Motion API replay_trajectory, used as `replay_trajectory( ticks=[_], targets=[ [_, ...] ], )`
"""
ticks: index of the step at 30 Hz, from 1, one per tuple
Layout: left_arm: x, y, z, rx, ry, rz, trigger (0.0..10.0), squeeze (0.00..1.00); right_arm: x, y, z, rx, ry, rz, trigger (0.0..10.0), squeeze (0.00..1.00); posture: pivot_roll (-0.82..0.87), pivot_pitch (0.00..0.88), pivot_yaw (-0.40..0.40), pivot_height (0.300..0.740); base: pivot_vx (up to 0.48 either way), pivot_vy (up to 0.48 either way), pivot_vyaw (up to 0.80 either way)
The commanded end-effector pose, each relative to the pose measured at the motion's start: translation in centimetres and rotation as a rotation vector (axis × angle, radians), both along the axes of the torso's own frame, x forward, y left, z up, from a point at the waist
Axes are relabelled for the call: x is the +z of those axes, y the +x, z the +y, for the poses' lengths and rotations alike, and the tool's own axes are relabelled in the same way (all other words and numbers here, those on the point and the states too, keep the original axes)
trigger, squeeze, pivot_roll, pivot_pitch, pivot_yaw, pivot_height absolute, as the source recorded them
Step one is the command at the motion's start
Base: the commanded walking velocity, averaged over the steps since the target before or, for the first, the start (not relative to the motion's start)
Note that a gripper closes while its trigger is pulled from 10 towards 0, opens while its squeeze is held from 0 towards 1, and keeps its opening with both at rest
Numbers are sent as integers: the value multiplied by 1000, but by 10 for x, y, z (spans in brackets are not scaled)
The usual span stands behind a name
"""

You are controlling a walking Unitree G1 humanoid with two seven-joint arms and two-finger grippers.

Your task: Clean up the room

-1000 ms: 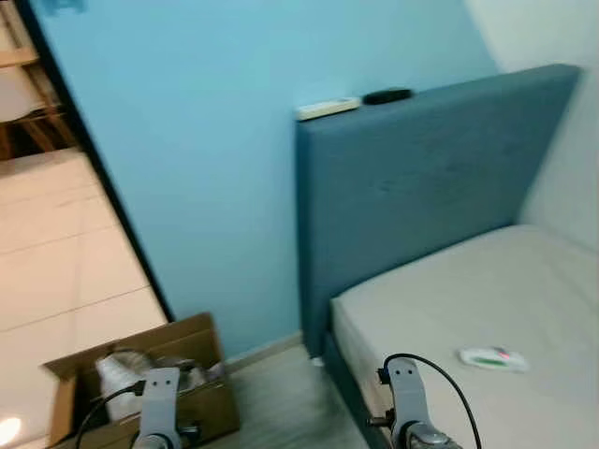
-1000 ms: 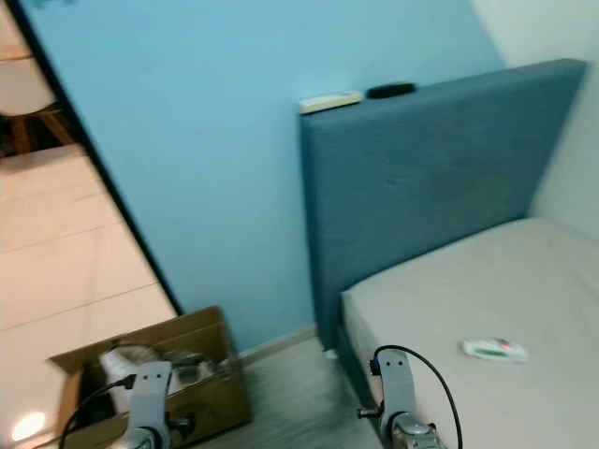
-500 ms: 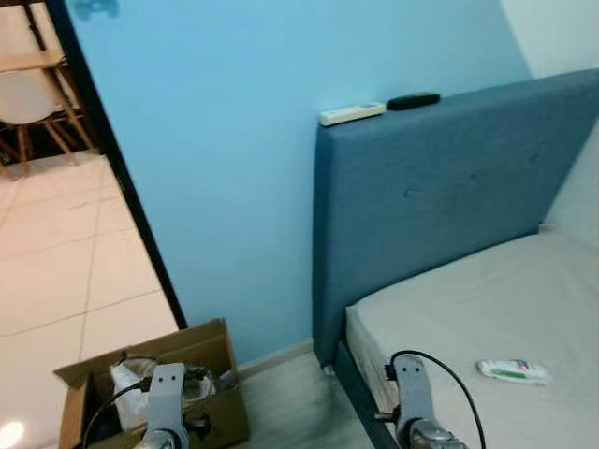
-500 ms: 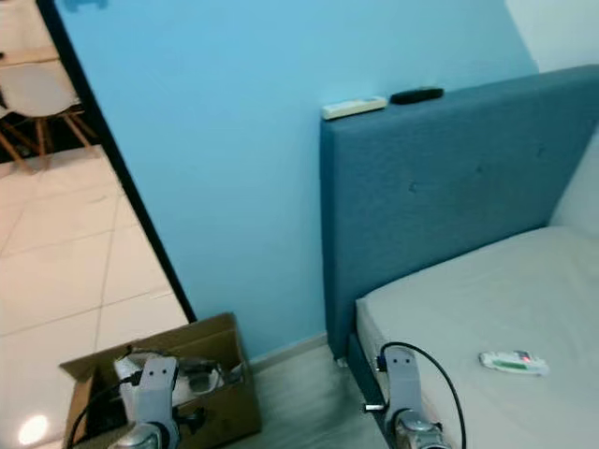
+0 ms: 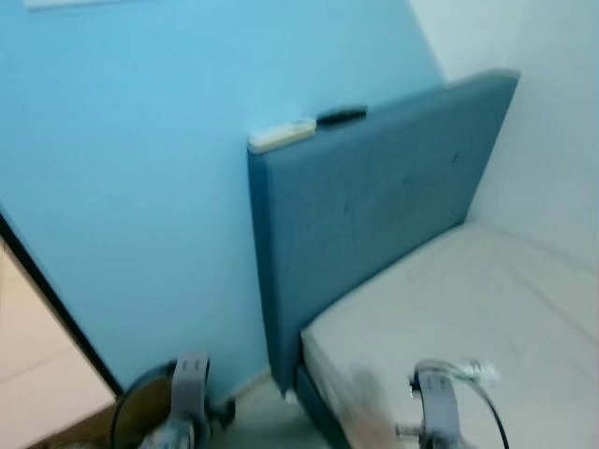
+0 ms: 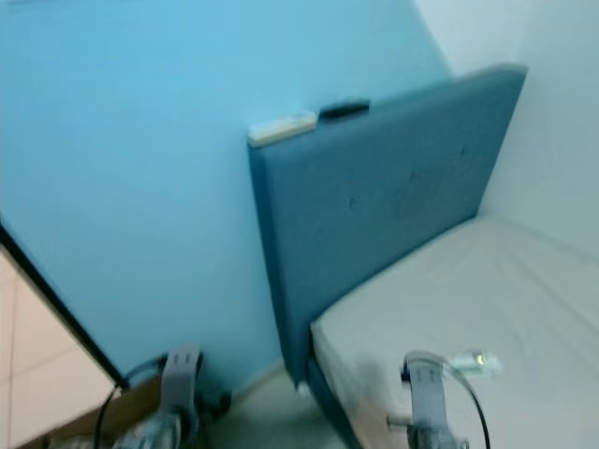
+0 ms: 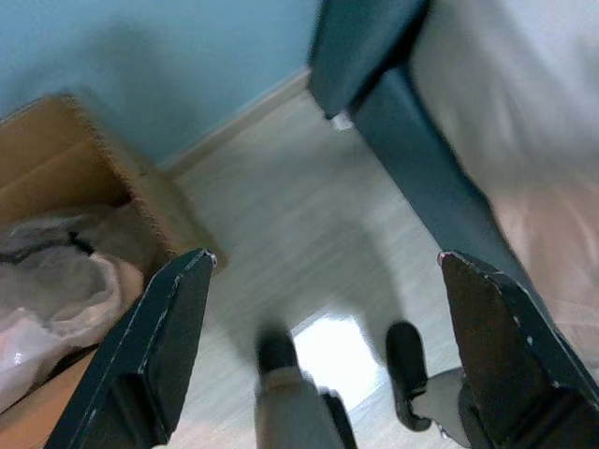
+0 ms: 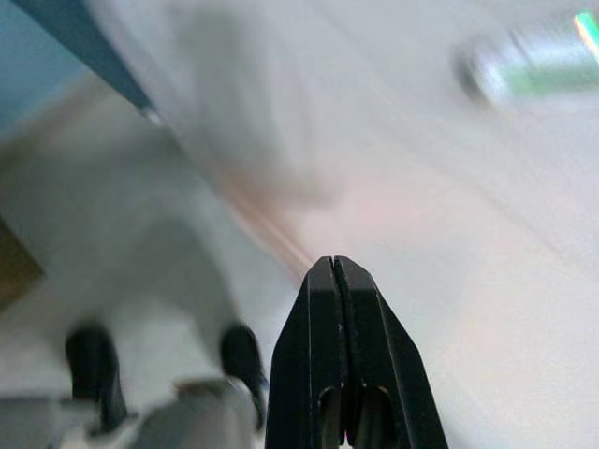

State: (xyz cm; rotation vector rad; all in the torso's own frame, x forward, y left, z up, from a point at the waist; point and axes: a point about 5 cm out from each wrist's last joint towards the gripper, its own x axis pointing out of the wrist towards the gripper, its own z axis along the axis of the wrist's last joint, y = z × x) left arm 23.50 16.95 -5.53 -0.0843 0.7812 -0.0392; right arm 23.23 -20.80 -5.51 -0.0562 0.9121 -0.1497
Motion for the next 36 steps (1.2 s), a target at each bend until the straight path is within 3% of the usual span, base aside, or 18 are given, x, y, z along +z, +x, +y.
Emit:
replay_trajectory(
  ticks=[1, 20, 36],
  targets=[
    [-5, -9, 13, 27, 22, 39, 10000, 0, -2, 0, 10, 0, 34, 11, 10000, 0, -20, 0, 23, 734, 0, 0, -731],
    [-4, -7, 11, 2, 24, 25, 10000, 0, -2, -2, 4, -17, 7, 21, 10000, 0, -22, 0, 13, 734, 0, 0, -703],
    [-3, -6, 13, 20, 28, 15, 10000, 0, 10, 13, -4, -77, 9, -63, 10000, 0, -29, 0, 23, 734, 0, 0, -694]
  ],
)
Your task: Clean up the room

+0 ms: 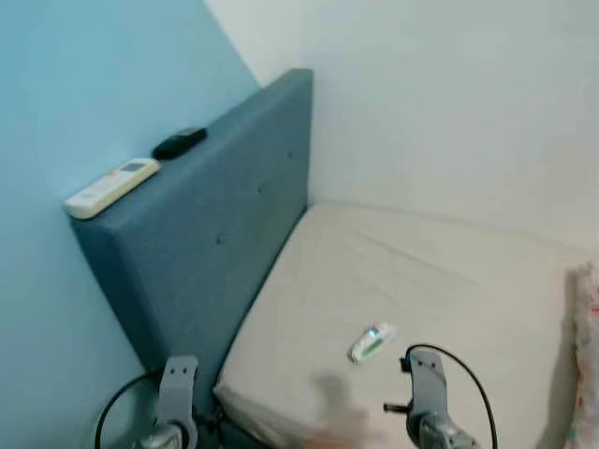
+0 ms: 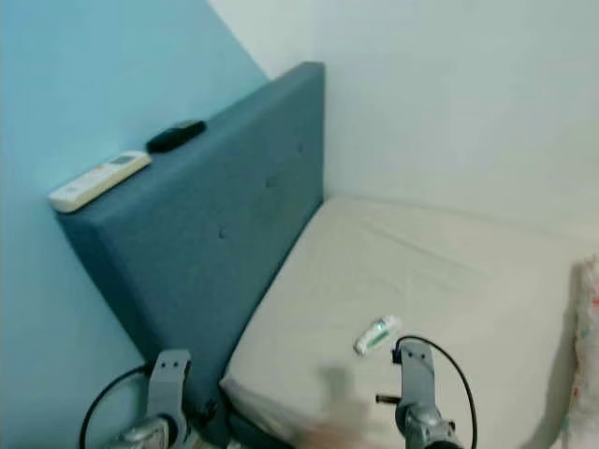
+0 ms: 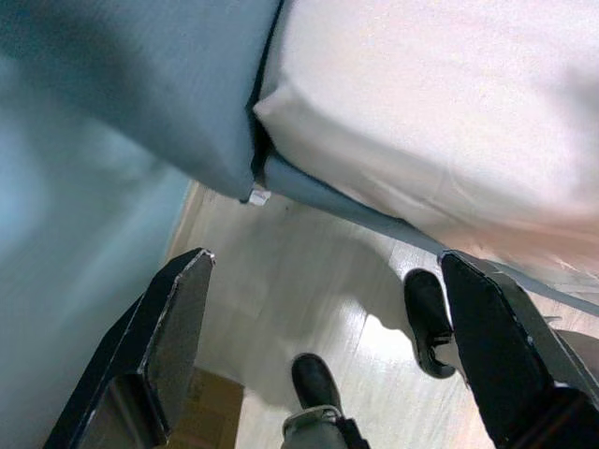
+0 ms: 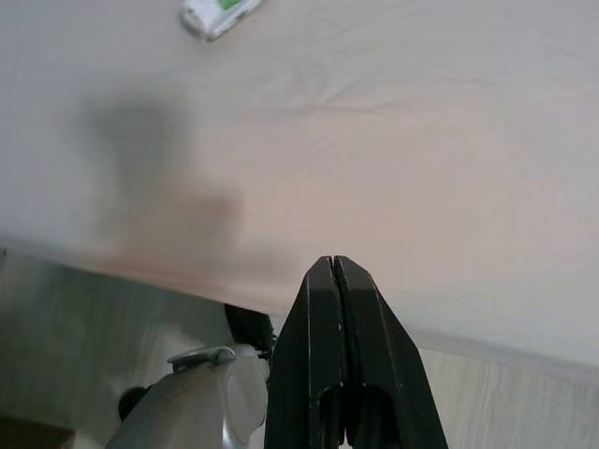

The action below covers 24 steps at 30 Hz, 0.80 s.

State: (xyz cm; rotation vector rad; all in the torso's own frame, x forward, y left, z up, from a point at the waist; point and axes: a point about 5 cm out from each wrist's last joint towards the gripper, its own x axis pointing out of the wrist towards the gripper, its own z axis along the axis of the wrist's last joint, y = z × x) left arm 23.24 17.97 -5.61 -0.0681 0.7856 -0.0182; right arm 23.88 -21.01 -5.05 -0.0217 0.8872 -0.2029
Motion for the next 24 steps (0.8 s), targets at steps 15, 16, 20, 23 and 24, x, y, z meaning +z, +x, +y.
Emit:
replay_trajectory(
  ticks=[15, 16, 20, 23, 24],
  targets=[
    [-3, -7, 13, 51, 77, 21, 10000, 0, 36, 43, -3, -26, 48, -209, 10000, 0, -32, 0, 22, 734, 81, -178, -141],
    [-3, -7, 13, 51, 77, 21, 10000, 0, 36, 43, -3, -26, 48, -209, 10000, 0, -32, 0, 22, 734, 0, 0, 0],
    [-4, -8, 13, 59, 78, 22, 10000, 0, 39, 47, -4, -11, 39, -208, 10000, 0, -31, 0, 21, 734, 0, 0, 0],
    [-4, -9, 13, 59, 79, 23, 10000, 0, 40, 48, -4, -5, 36, -208, 10000, 0, -32, 0, 21, 729, 0, 0, 0],
    [-4, -9, 13, 59, 79, 23, 10000, 0, 40, 48, -4, -5, 36, -208, 10000, 0, -32, 0, 21, 729, 0, 0, 0]
  ],
)
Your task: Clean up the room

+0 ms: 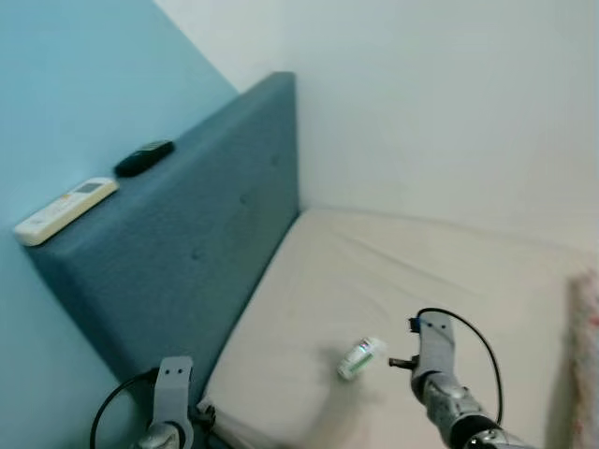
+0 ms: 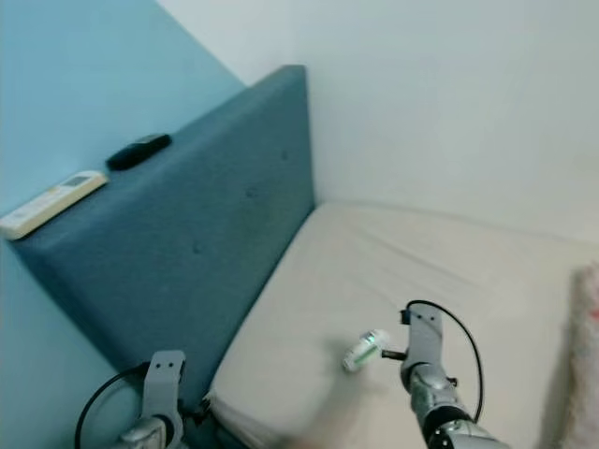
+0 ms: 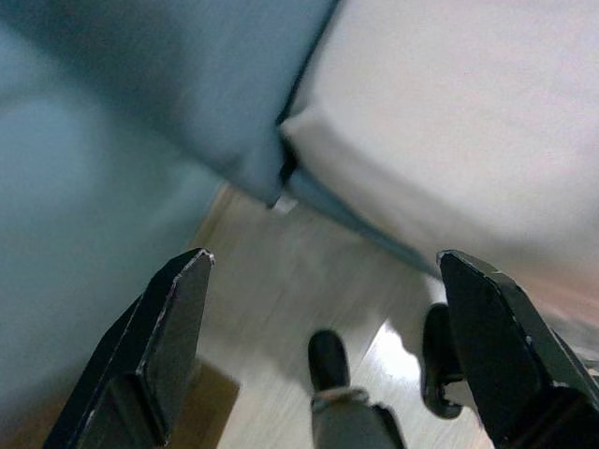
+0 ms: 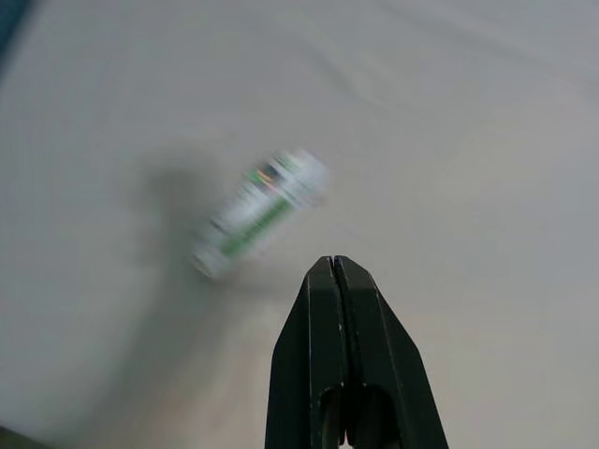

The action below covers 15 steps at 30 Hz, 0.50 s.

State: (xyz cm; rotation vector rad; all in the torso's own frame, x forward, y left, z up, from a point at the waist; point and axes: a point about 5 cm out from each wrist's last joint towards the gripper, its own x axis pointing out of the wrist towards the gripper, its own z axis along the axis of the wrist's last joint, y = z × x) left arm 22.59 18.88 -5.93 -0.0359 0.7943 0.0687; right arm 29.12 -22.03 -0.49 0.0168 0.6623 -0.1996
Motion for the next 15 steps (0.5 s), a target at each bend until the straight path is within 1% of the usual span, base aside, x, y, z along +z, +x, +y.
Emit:
replay_trajectory(
  ticks=[1, 4, 10, 13, 15],
  targets=[
    [-2, -4, 6, -1, 20, 14, 10000, 0, -1, 1, 5, 12, 25, -4, 10000, 0, -33, 0, 20, 719, 0, 0, 0],
    [-2, -5, 6, 1, 21, 15, 10000, 0, 2, 3, 4, 19, 26, -16, 10000, 0, -34, 0, 21, 714, 0, 0, 0],
    [-3, -7, 10, 6, 38, 11, 10000, 0, 17, 17, 4, 78, -3, -66, 10000, 0, -33, 0, 16, 689, 0, 0, 0],
    [-3, -8, 10, 3, 43, 11, 10000, 0, 19, 19, 4, 91, -11, -70, 10000, 0, -33, 0, 15, 679, 0, 0, 0],
    [-4, -10, 11, -2, 51, 13, 10000, 0, 20, 20, 5, 105, -20, -73, 10000, 0, -32, 0, 13, 664, 0, 0, 0]
  ],
)
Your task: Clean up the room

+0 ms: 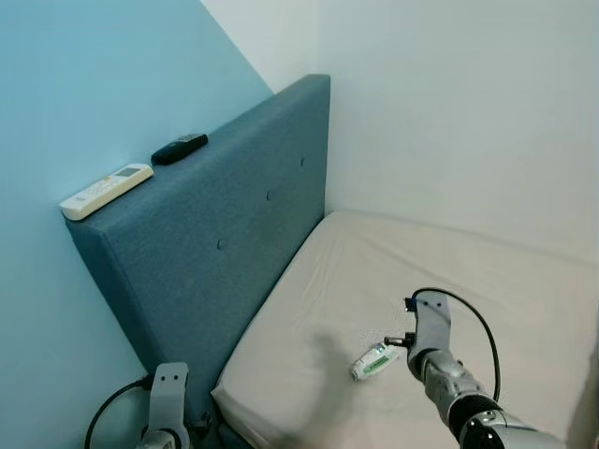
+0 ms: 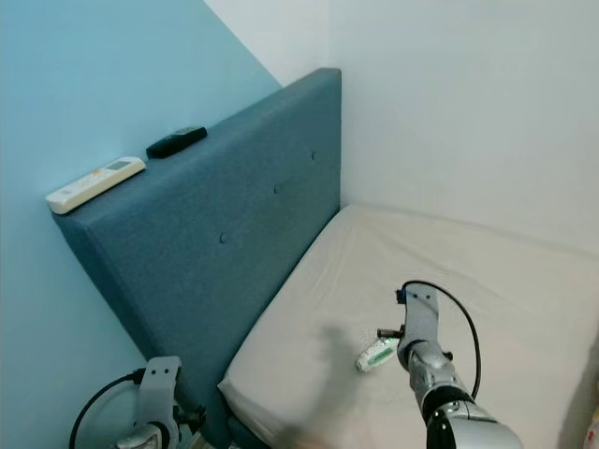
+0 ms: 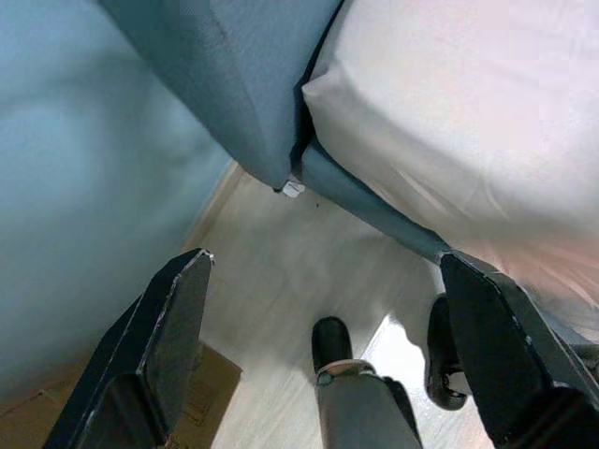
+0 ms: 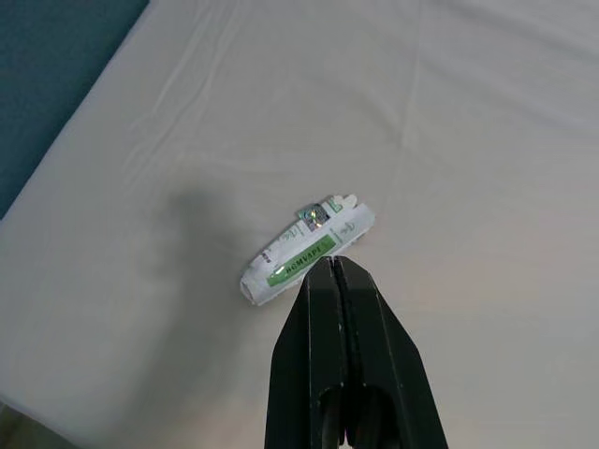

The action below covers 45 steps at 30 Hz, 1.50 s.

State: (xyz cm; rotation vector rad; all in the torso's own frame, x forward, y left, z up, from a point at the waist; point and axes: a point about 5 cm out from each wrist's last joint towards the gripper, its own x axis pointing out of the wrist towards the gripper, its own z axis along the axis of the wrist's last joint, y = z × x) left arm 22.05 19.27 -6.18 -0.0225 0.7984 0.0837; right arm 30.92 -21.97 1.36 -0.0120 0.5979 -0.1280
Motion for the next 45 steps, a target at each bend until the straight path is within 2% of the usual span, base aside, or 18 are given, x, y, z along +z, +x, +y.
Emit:
replay_trajectory(
  ticks=[1, 11, 12, 16, 19, 22, 24, 28, 30, 31, 34, 36, 42, 45],
  targets=[
    [-1, -5, 7, -10, 33, 8, 10000, 0, 2, 2, 4, 28, -10, -10, 10000, 0, -32, 0, 13, 664, 0, 0, 0],
    [-2, -9, 10, -15, 44, -4, 10000, 0, 3, 1, -3, 23, 1, -25, 10000, 0, -23, 54, 6, 629, 0, 0, 0],
    [-1, -7, 10, -20, 41, -28, 10000, 0, 7, 2, -9, 4, 18, -47, 10000, 0, -15, 82, 1, 619, 0, 0, 0],
    [2, -4, 9, -33, 34, -62, 10000, 0, 11, 4, -16, -19, 41, -75, 10000, 0, -8, 107, -1, 609, 0, 0, 0],
    [8, 3, 7, -88, 42, -123, 10000, 0, 22, 8, -30, -80, 91, -133, 10000, 0, 12, 159, 0, 594, 0, 0, 0],
    [10, 4, 6, -108, 43, -147, 10000, 0, 26, 10, -35, -105, 106, -154, 10000, 0, 25, 187, 4, 589, 0, 0, 0],
    [16, 8, 5, -175, 56, -208, 10000, 0, 39, 15, -47, -177, 145, -215, 10000, 0, 52, 240, 13, 579, 0, 0, 0],
    [22, 11, 4, -228, 60, -264, 10000, 0, 52, 21, -56, -230, 185, -281, 10000, 0, 63, 264, 20, 579, 0, 0, 0],
    [25, 10, 6, -240, 58, -290, 10000, 0, 58, 23, -58, -244, 194, -305, 10000, 0, 77, 297, 27, 579, 0, 0, 0],
    [29, 8, 7, -272, 58, -336, 10000, 0, 68, 29, -62, -263, 211, -349, 10000, 0, 92, 336, 38, 579, 0, 0, 0],
    [33, 6, 5, -298, 51, -368, 10000, 0, 81, 34, -68, -288, 229, -399, 10000, 0, 98, 363, 47, 579, 0, 0, 0],
    [34, 5, 4, -302, 49, -373, 10000, 0, 83, 35, -69, -296, 236, -411, 10000, 0, 98, 363, 47, 579, 0, 0, 0],
    [44, -10, -5, -372, 35, -434, 10000, 0, 109, 36, -95, -406, 302, -537, 10000, 0, 131, 432, 79, 579, 0, 0, 0],
    [48, -14, -6, -391, 35, -445, 10000, 0, 113, 35, -101, -426, 308, -556, 10000, 0, 142, 453, 86, 579, 0, 0, 0]
  ],
)
